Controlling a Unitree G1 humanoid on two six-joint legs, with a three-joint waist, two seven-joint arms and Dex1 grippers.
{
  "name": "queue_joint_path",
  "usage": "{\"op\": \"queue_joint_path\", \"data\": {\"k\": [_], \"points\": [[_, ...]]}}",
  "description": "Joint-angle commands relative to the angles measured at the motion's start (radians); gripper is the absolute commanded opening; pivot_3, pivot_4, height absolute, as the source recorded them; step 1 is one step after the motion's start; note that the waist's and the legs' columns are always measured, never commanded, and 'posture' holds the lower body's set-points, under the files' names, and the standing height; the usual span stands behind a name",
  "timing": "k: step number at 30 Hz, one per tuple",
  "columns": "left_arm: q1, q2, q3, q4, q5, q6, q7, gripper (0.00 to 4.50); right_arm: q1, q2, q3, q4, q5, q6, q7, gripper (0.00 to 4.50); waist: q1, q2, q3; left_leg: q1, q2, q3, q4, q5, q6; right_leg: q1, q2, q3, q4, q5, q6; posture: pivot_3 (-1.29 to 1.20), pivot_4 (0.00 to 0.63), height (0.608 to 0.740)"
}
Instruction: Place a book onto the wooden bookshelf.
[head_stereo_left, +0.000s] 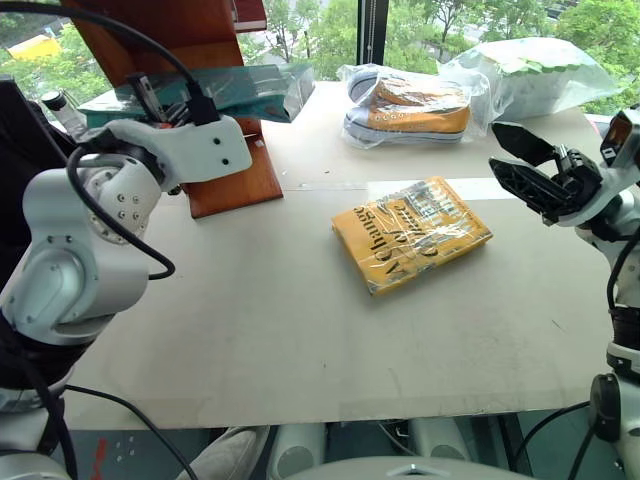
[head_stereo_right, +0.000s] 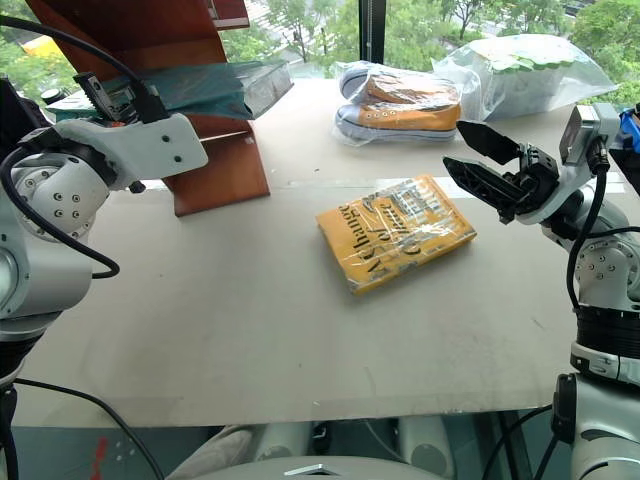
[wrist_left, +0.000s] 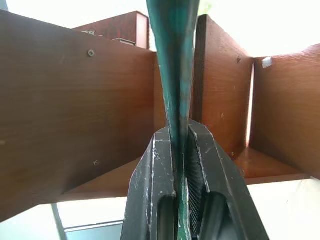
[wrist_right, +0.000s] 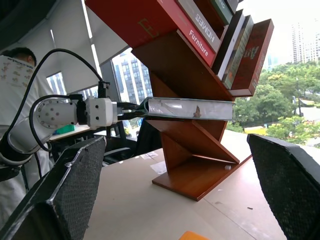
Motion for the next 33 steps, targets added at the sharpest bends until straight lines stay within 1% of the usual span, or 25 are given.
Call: {"op": "queue_joint_path", "data": {"k": [1, 3, 4, 5, 6, 8, 9, 13, 23, 29, 33], "points": [[-0.033, -0.009, 0.016, 0.036, 0.122, 0.088, -0.029, 1.10, 0.008, -0.005, -0.040, -0.043, 0.011, -0.021, -0.002, 4.50, -0.004, 0.000, 0.000, 0.000, 0.000, 0.000, 0.000, 0.000, 0.000, 0.000, 0.000, 0.000, 0.000, 0.001, -0.001, 0.00, 0.150, 0.693], [-0.058, -0.029, 0.002, 0.042, 0.167, 0.107, -0.049, 2.02, 0.014, -0.003, -0.040, -0.046, 0.009, -0.023, -0.003, 4.50, -0.003, 0.000, 0.000, 0.000, 0.001, 0.000, 0.000, 0.000, 0.000, 0.000, 0.001, 0.000, 0.000, 0.001, -0.001, 0.00, 0.150, 0.693], [-0.078, -0.036, -0.006, 0.050, 0.197, 0.114, -0.060, 2.64, 0.017, -0.001, -0.041, -0.048, 0.007, -0.024, -0.003, 4.50, -0.001, 0.000, 0.000, -0.001, 0.001, 0.000, 0.000, 0.000, 0.000, 0.000, 0.001, 0.000, 0.000, 0.001, -0.001, 0.00, 0.150, 0.693], [-0.091, -0.043, -0.012, 0.055, 0.220, 0.118, -0.069, 3.02, 0.018, 0.000, -0.041, -0.049, 0.006, -0.025, -0.004, 4.50, -0.001, 0.000, 0.000, -0.001, 0.001, 0.000, 0.000, 0.000, 0.000, 0.000, 0.001, 0.000, 0.000, 0.001, -0.001, 0.00, 0.150, 0.693], [-0.108, -0.054, -0.016, 0.061, 0.242, 0.126, -0.078, 3.50, 0.020, 0.001, -0.042, -0.049, 0.005, -0.028, -0.004, 4.50, 0.001, 0.000, 0.000, -0.001, 0.001, 0.000, 0.000, 0.000, 0.000, 0.000, 0.001, 0.000, -0.001, 0.001, -0.001, 0.00, 0.150, 0.693], [-0.138, -0.079, -0.020, 0.071, 0.284, 0.148, -0.098, 4.32, 0.023, 0.003, -0.044, -0.051, 0.003, -0.030, -0.005, 4.50, 0.004, 0.000, 0.000, -0.002, 0.001, 0.000, 0.001, 0.000, 0.000, 0.000, 0.001, 0.000, -0.001, 0.001, -0.001, 0.00, 0.150, 0.693], [-0.152, -0.094, -0.021, 0.074, 0.300, 0.158, -0.108, 4.42, 0.024, 0.004, -0.044, -0.050, 0.002, -0.031, -0.005, 4.50, 0.004, 0.000, 0.000, -0.002, 0.000, 0.000, 0.001, 0.000, 0.000, 0.000, 0.001, 0.000, -0.001, 0.001, -0.002, 0.00, 0.150, 0.693], [-0.187, -0.134, -0.015, 0.084, 0.348, 0.158, -0.136, 4.42, 0.026, 0.007, -0.045, -0.049, -0.002, -0.036, -0.004, 4.50, 0.006, 0.000, 0.000, -0.002, 0.000, 0.000, 0.001, 0.000, 0.000, 0.000, 0.000, 0.000, -0.001, 0.001, -0.002, 0.00, 0.150, 0.693], [-0.180, -0.169, 0.020, 0.094, 0.417, 0.114, -0.194, 4.42, 0.032, 0.016, -0.041, -0.051, -0.010, -0.046, -0.006, 4.50, 0.005, 0.000, 0.000, -0.002, 0.000, 0.000, 0.001, 0.000, 0.000, 0.000, 0.001, 0.000, -0.001, 0.002, -0.002, 0.00, 0.150, 0.693], [-0.127, -0.189, 0.058, 0.062, 0.429, 0.111, -0.236, 4.42, 0.036, 0.018, -0.040, -0.047, -0.017, -0.056, -0.005, 4.50, 0.003, 0.000, 0.000, -0.002, 0.000, 0.000, 0.001, 0.000, 0.000, 0.000, 0.000, 0.000, -0.001, 0.002, -0.002, 0.00, 0.150, 0.693], [-0.091, -0.219, 0.088, 0.015, 0.432, 0.117, -0.260, 4.42, 0.044, 0.014, -0.039, -0.049, -0.021, -0.057, -0.001, 4.50, 0.003, 0.000, 0.000, -0.002, 0.001, 0.000, 0.001, 0.000, 0.000, 0.000, 0.000, 0.000, 0.000, 0.002, -0.003, 0.00, 0.150, 0.693]]}}
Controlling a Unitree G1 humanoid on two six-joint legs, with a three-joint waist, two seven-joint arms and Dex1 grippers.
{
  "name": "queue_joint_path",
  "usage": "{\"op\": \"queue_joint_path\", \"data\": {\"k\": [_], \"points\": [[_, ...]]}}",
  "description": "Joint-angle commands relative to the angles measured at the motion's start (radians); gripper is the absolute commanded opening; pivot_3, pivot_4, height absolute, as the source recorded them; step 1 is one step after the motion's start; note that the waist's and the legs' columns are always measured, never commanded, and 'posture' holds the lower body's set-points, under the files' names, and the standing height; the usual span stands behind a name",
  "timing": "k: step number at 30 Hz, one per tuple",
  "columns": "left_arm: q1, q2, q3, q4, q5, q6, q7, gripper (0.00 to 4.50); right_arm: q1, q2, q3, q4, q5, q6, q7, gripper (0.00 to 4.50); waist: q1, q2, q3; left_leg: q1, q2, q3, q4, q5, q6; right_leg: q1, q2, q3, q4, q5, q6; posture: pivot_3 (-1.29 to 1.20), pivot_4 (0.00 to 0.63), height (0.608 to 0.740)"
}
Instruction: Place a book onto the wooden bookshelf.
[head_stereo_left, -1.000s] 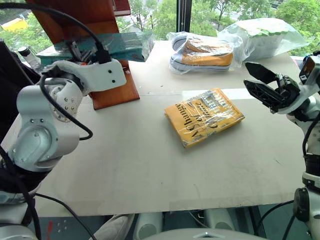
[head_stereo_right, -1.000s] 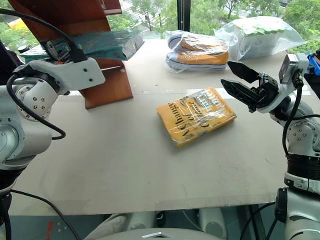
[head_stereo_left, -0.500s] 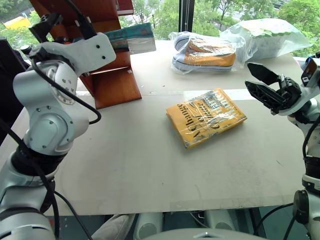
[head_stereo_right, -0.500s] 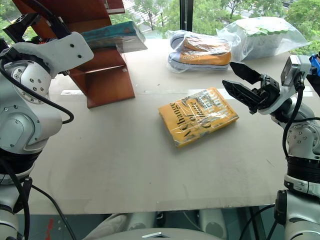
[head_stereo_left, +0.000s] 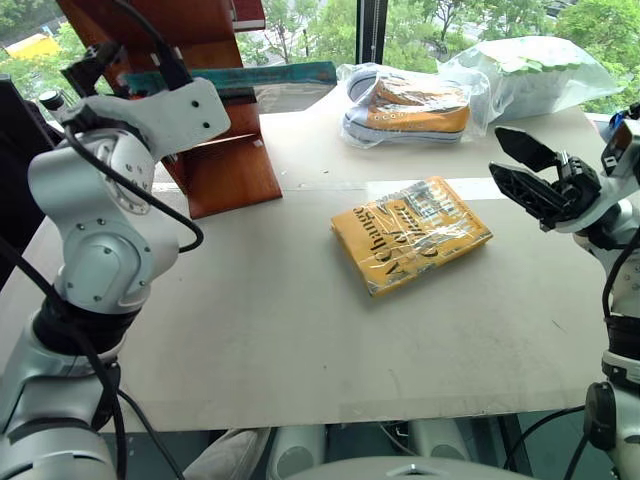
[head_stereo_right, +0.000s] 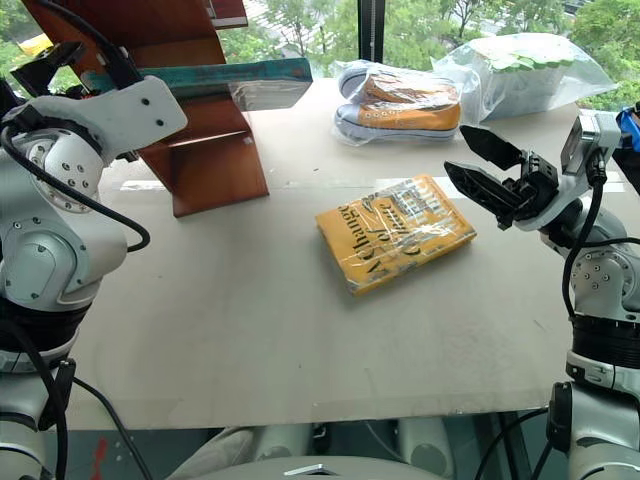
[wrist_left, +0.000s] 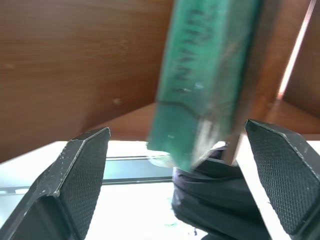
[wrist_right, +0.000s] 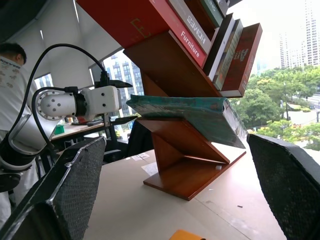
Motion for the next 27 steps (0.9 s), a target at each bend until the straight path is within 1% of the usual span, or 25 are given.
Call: {"op": "queue_joint_path", "data": {"k": [1, 5, 8, 9, 11, 12, 13, 15, 16, 17, 18, 19, 23, 27], "points": [[0.015, -0.024, 0.065, -0.082, 0.025, 0.002, -0.012, 4.42, 0.003, -0.009, -0.022, -0.030, 0.006, -0.015, 0.007, 4.50, 0.000, 0.000, 0.000, 0.000, 0.000, 0.000, 0.000, 0.000, 0.000, 0.000, 0.000, 0.000, 0.000, 0.000, 0.000, 0.00, 0.150, 0.693], [0.026, -0.090, 0.095, -0.149, -0.013, -0.047, 0.043, 4.42, 0.012, -0.018, -0.026, -0.032, 0.002, -0.012, 0.012, 4.50, 0.003, 0.000, 0.000, 0.000, 0.000, 0.000, 0.001, 0.000, 0.000, 0.000, 0.000, 0.000, 0.000, 0.000, 0.000, 0.00, 0.150, 0.693], [0.045, -0.209, 0.105, -0.226, -0.105, -0.103, 0.108, 4.42, 0.021, -0.024, -0.028, -0.037, 0.001, -0.009, 0.011, 4.50, 0.007, 0.000, 0.000, 0.000, 0.000, 0.000, 0.001, 0.000, 0.000, 0.000, 0.000, 0.000, 0.000, 0.000, 0.000, 0.00, 0.150, 0.693], [0.070, -0.281, 0.102, -0.259, -0.149, -0.099, 0.122, 4.20, 0.023, -0.026, -0.029, -0.039, 0.001, -0.008, 0.011, 4.50, 0.008, 0.000, 0.000, 0.000, 0.000, 0.000, 0.002, 0.000, 0.000, 0.000, 0.000, 0.000, 0.000, 0.000, 0.000, 0.00, 0.150, 0.693], [0.140, -0.412, 0.098, -0.288, -0.219, -0.103, 0.173, 3.58, 0.024, -0.030, -0.028, -0.041, -0.001, -0.008, 0.010, 4.50, 0.010, 0.000, -0.001, 0.000, -0.001, 0.001, 0.002, 0.000, 0.000, 0.001, -0.001, 0.002, 0.000, 0.000, 0.000, 0.00, 0.150, 0.693], [0.180, -0.479, 0.104, -0.279, -0.249, -0.092, 0.204, 3.14, 0.023, -0.032, -0.027, -0.042, -0.003, -0.009, 0.010, 4.50, 0.010, 0.001, -0.001, 0.000, -0.001, 0.001, 0.003, 0.000, 0.000, 0.001, -0.001, 0.001, 0.000, 0.000, 0.000, 0.00, 0.150, 0.693], [0.219, -0.518, 0.103, -0.245, -0.276, -0.122, 0.248, 2.69, 0.023, -0.034, -0.028, -0.044, -0.004, -0.009, 0.008, 4.50, 0.010, 0.001, -0.001, 0.001, -0.001, 0.001, 0.003, 0.000, 0.000, 0.001, -0.001, 0.002, 0.001, 0.000, 0.000, 0.00, 0.150, 0.693], [0.253, -0.599, 0.119, -0.166, -0.345, -0.206, 0.361, 1.89, 0.023, -0.037, -0.029, -0.050, -0.003, -0.008, 0.003, 4.50, 0.010, 0.001, -0.001, 0.001, -0.001, 0.001, 0.003, 0.000, 0.000, 0.001, -0.001, 0.002, 0.002, 0.000, 0.000, 0.00, 0.150, 0.693], [0.252, -0.635, 0.112, -0.077, -0.380, -0.332, 0.487, 1.25, 0.027, -0.041, -0.033, -0.057, -0.001, -0.006, -0.001, 4.50, 0.011, 0.001, -0.001, 0.002, -0.001, 0.000, 0.003, 0.000, 0.000, 0.001, -0.001, 0.001, 0.004, 0.000, 0.000, 0.00, 0.150, 0.693], [0.238, -0.660, 0.103, 0.011, -0.412, -0.419, 0.562, 0.82, 0.031, -0.046, -0.036, -0.066, 0.000, -0.006, -0.005, 4.50, 0.018, 0.000, -0.001, 0.002, -0.001, -0.001, 0.004, 0.000, 0.000, 0.001, -0.001, 0.001, 0.005, 0.000, 0.000, 0.00, 0.150, 0.693], [0.214, -0.679, 0.094, 0.116, -0.439, -0.512, 0.642, 0.27, 0.035, -0.051, -0.042, -0.075, 0.003, -0.003, -0.010, 4.50, 0.021, 0.000, -0.001, 0.003, 0.000, -0.001, 0.005, 0.000, 0.000, 0.001, -0.001, 0.001, 0.007, 0.000, 0.000, 0.00, 0.150, 0.693], [0.184, -0.702, 0.095, 0.217, -0.469, -0.576, 0.705, 0.04, 0.040, -0.055, -0.048, -0.086, 0.006, -0.001, -0.017, 4.50, 0.025, 0.000, -0.001, 0.003, -0.001, -0.001, 0.005, 0.000, 0.000, 0.001, -0.001, 0.001, 0.008, 0.000, 0.000, 0.00, 0.150, 0.693], [0.028, -0.768, 0.087, 0.566, -0.550, -0.786, 0.880, 0.04, 0.055, -0.071, -0.067, -0.122, 0.019, 0.011, -0.043, 4.50, 0.022, 0.000, -0.001, 0.001, -0.001, -0.001, 0.012, 0.000, 0.000, 0.001, -0.002, 0.000, 0.012, 0.000, 0.000, 0.00, 0.150, 0.693], [-0.135, -0.847, 0.076, 0.910, -0.622, -0.933, 0.977, 0.04, 0.063, -0.081, -0.079, -0.144, 0.027, 0.018, -0.061, 4.50, 0.021, 0.000, -0.001, -0.001, -0.004, 0.000, 0.014, 0.000, 0.000, 0.002, -0.005, 0.000, 0.011, 0.000, 0.000, 0.00, 0.150, 0.693]]}}
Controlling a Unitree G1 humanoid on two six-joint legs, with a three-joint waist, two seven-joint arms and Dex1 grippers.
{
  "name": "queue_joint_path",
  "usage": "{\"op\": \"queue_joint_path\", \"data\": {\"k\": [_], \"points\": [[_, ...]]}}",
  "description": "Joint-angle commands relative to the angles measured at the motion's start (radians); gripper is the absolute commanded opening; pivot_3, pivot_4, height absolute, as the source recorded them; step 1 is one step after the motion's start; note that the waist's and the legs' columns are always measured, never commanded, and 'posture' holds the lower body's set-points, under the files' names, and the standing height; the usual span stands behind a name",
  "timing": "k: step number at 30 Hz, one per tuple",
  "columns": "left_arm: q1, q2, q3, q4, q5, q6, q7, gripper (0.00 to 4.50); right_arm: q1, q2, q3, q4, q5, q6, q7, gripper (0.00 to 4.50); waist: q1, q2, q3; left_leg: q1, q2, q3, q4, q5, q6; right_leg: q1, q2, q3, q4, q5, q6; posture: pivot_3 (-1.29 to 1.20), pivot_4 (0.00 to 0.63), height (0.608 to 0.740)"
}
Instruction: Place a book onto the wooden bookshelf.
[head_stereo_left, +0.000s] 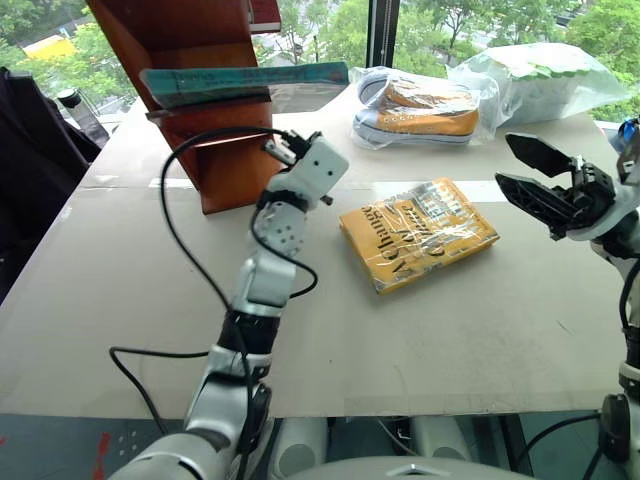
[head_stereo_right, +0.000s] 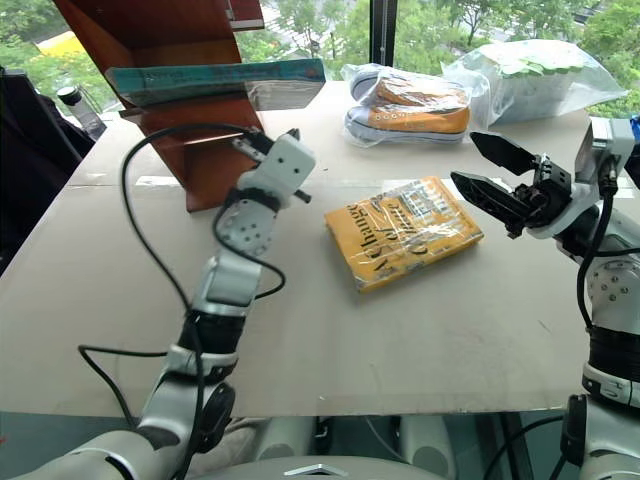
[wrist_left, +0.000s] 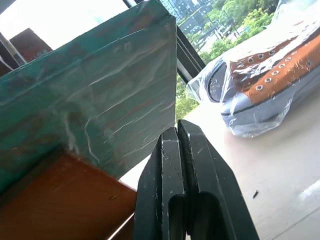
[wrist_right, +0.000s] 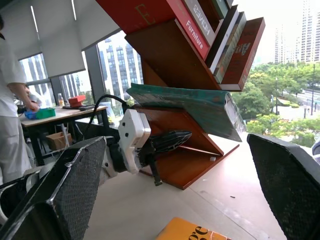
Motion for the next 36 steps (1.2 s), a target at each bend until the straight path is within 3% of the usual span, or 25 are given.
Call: {"op": "queue_joint_path", "data": {"k": [1, 7, 12, 22, 36], "points": [[-0.135, -0.053, -0.025, 0.268, -0.039, -0.147, 0.110, 0.04, -0.003, -0.021, -0.036, -0.047, 0.028, 0.003, -0.016, 4.50, 0.000, 0.000, 0.000, 0.000, -0.001, 0.000, 0.000, 0.000, 0.000, 0.000, -0.001, 0.000, 0.000, 0.000, 0.000, 0.00, 0.150, 0.693], [-0.395, -0.097, -0.049, 0.717, -0.025, -0.292, 0.341, 0.04, -0.001, -0.017, -0.034, -0.058, 0.029, -0.002, -0.026, 4.50, -0.003, -0.001, 0.000, -0.002, -0.001, 0.000, 0.000, 0.000, 0.000, -0.001, -0.001, -0.001, 0.000, 0.000, 0.001, 0.00, 0.150, 0.693], [-0.528, -0.108, -0.050, 0.914, -0.033, -0.338, 0.490, 0.04, 0.006, -0.021, -0.044, -0.069, 0.033, -0.005, -0.031, 4.50, -0.002, -0.001, 0.001, -0.003, -0.001, -0.001, 0.000, 0.000, 0.000, -0.002, -0.001, -0.002, 0.000, -0.001, 0.001, 0.00, 0.150, 0.693], [-0.613, -0.079, -0.082, 0.991, -0.009, -0.330, 0.720, 0.04, 0.046, -0.029, -0.071, -0.101, 0.048, -0.001, -0.047, 4.50, -0.002, -0.001, 0.001, -0.006, -0.001, -0.001, 0.000, 0.000, 0.000, -0.004, -0.001, -0.003, 0.000, -0.001, 0.001, 0.00, 0.150, 0.693], [-0.599, -0.077, -0.074, 0.994, -0.038, -0.289, 0.792, 0.04, 0.013, -0.032, -0.059, -0.093, 0.097, 0.025, -0.040, 4.50, -0.003, -0.001, 0.001, -0.013, -0.001, -0.002, 0.002, 0.000, 0.000, -0.010, -0.001, -0.004, 0.000, 0.000, 0.002, 0.00, 0.150, 0.693]]}}
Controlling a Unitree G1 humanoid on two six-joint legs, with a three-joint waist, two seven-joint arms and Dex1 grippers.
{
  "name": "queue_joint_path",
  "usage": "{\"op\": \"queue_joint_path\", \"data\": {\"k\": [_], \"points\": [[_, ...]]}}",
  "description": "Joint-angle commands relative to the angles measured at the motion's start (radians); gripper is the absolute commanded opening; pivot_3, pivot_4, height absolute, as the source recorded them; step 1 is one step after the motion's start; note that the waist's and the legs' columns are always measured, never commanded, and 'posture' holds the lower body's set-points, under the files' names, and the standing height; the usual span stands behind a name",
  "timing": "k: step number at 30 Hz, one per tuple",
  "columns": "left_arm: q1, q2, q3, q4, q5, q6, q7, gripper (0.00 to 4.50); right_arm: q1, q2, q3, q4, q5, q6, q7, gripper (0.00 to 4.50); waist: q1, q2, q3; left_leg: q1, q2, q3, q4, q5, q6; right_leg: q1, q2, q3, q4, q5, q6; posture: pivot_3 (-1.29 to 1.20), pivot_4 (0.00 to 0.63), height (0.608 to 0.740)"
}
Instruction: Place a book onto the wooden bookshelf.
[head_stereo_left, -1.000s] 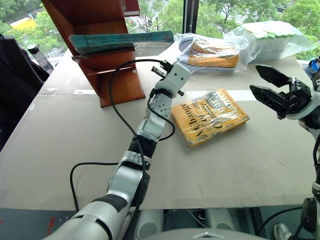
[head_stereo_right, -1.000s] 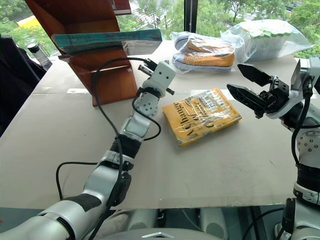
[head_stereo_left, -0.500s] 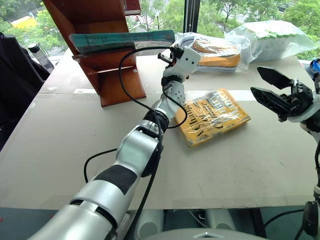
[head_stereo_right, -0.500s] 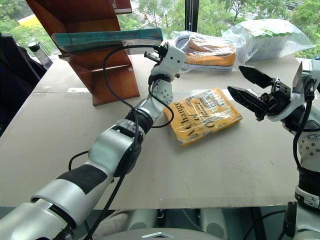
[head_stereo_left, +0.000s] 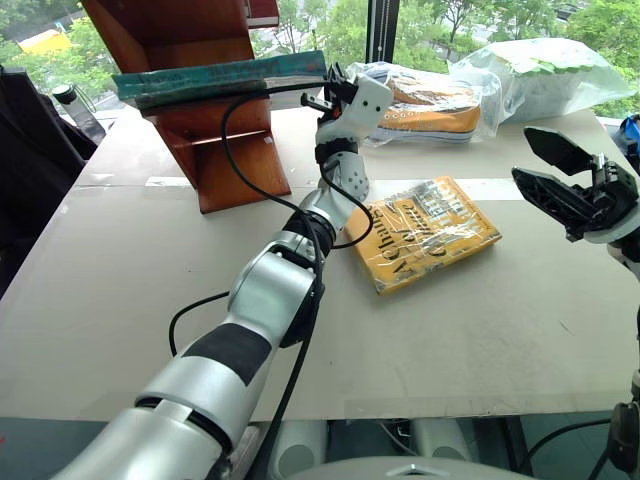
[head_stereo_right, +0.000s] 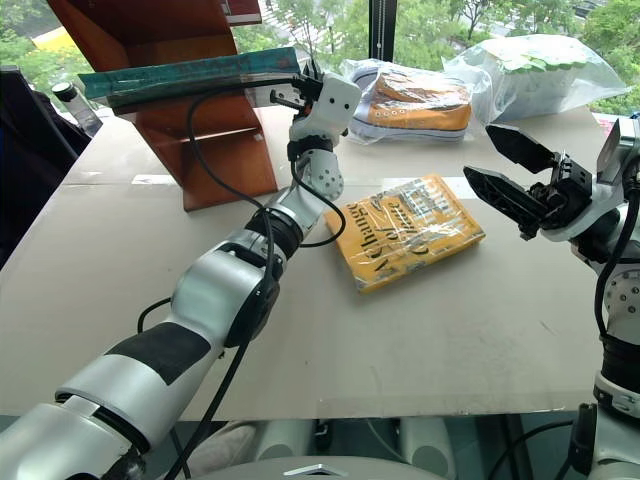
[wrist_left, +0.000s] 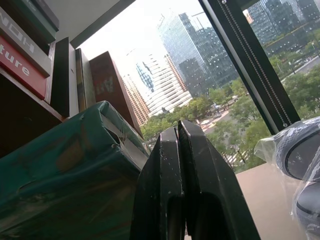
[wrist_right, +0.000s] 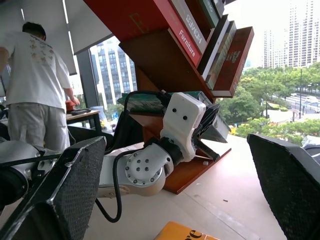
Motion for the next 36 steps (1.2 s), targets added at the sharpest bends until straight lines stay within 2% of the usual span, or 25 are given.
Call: {"op": "queue_joint_path", "data": {"k": [1, 7, 16, 22, 25, 26, 27, 28, 29, 30, 32, 36], "points": [[-0.010, 0.003, 0.006, -0.005, -0.008, 0.027, 0.051, 0.04, -0.024, -0.016, -0.014, -0.027, 0.034, 0.006, 0.008, 4.50, -0.001, 0.000, 0.000, 0.000, 0.000, 0.000, 0.000, 0.000, 0.000, 0.000, 0.000, 0.000, 0.000, 0.000, 0.000, 0.00, 0.150, 0.693], [-0.005, 0.006, 0.007, -0.004, -0.008, 0.061, 0.085, 0.04, -0.030, -0.016, -0.008, -0.025, 0.031, 0.007, 0.008, 4.50, -0.010, 0.000, 0.000, 0.000, 0.000, 0.000, 0.000, 0.000, 0.000, 0.000, 0.000, 0.000, 0.000, 0.000, 0.000, 0.00, 0.150, 0.693], [0.031, -0.032, -0.011, 0.001, -0.016, 0.039, -0.049, 0.04, -0.012, -0.010, -0.013, -0.032, 0.023, -0.005, 0.006, 4.50, -0.009, 0.000, 0.000, 0.000, 0.000, 0.000, 0.000, 0.000, 0.000, 0.000, 0.000, 0.000, 0.000, 0.000, 0.000, 0.00, 0.150, 0.693], [0.112, -0.063, 0.037, -0.062, -0.132, -0.004, -0.380, 0.04, 0.043, -0.020, -0.008, -0.045, -0.016, -0.025, 0.027, 4.50, 0.003, 0.000, 0.000, -0.001, 0.000, -0.001, 0.000, 0.000, 0.000, 0.000, 0.000, -0.001, 0.000, 0.000, 0.000, 0.00, 0.150, 0.693], [0.263, -0.037, 0.079, -0.298, -0.267, 0.023, -0.643, 0.04, 0.109, -0.031, -0.005, -0.051, -0.056, -0.046, 0.059, 4.50, 0.000, 0.000, 0.000, -0.001, 0.000, -0.001, 0.000, 0.000, 0.000, 0.000, 0.000, 0.000, 0.000, 0.000, 0.000, 0.00, 0.150, 0.693], [0.349, -0.014, 0.081, -0.451, -0.315, 0.052, -0.730, 0.04, 0.130, -0.032, -0.005, -0.051, -0.067, -0.054, 0.065, 4.50, -0.004, 0.001, 0.000, -0.001, 0.000, -0.001, 0.000, 0.000, 0.000, 0.000, 0.000, 0.000, 0.000, 0.000, 0.000, 0.00, 0.150, 0.693], [0.432, 0.015, 0.081, -0.608, -0.352, 0.111, -0.806, 0.44, 0.150, -0.032, -0.006, -0.049, -0.077, -0.063, 0.073, 4.50, -0.008, 0.001, 0.000, -0.001, 0.000, 0.000, 0.000, 0.000, 0.000, -0.001, 0.000, 0.000, 0.000, 0.000, 0.000, 0.00, 0.150, 0.693], [0.539, 0.067, 0.077, -0.802, -0.387, 0.225, -0.892, 0.56, 0.175, -0.029, -0.009, -0.045, -0.087, -0.072, 0.079, 4.50, -0.016, 0.001, 0.000, 0.000, 0.001, 0.000, 0.000, 0.000, 0.000, -0.001, 0.000, 0.000, 0.001, 0.000, 0.000, 0.00, 0.150, 0.693], [0.625, 0.116, 0.071, -0.961, -0.409, 0.333, -0.963, 0.92, 0.193, -0.027, -0.012, -0.041, -0.095, -0.081, 0.084, 4.50, -0.029, 0.001, 0.000, 0.000, 0.001, 0.000, 0.000, 0.000, 0.000, -0.001, 0.000, 0.000, 0.001, 0.000, 0.000, 0.00, 0.150, 0.693], [0.717, 0.174, 0.075, -1.122, -0.431, 0.436, -1.021, 1.49, 0.212, -0.026, -0.016, -0.036, -0.103, -0.089, 0.091, 4.50, -0.031, 0.001, 0.000, 0.001, 0.002, 0.000, 0.000, 0.000, 0.000, -0.001, 0.001, 0.001, 0.002, 0.000, -0.001, 0.00, 0.150, 0.693], [0.879, 0.283, 0.116, -1.406, -0.505, 0.631, -1.105, 2.17, 0.248, -0.029, -0.019, -0.022, -0.122, -0.109, 0.109, 4.50, -0.038, 0.002, -0.001, 0.002, 0.003, 0.000, 0.000, 0.000, 0.000, -0.001, 0.001, 0.001, 0.003, 0.000, -0.001, 0.00, 0.150, 0.693], [1.162, 0.443, 0.284, -1.797, -0.741, 0.869, -1.240, 4.26, 0.305, -0.032, -0.018, 0.035, -0.168, -0.158, 0.153, 4.50, -0.025, 0.003, -0.001, 0.004, 0.003, 0.000, 0.000, 0.000, 0.000, 0.002, 0.001, 0.001, 0.002, 0.000, -0.001, 0.00, 0.150, 0.693]]}}
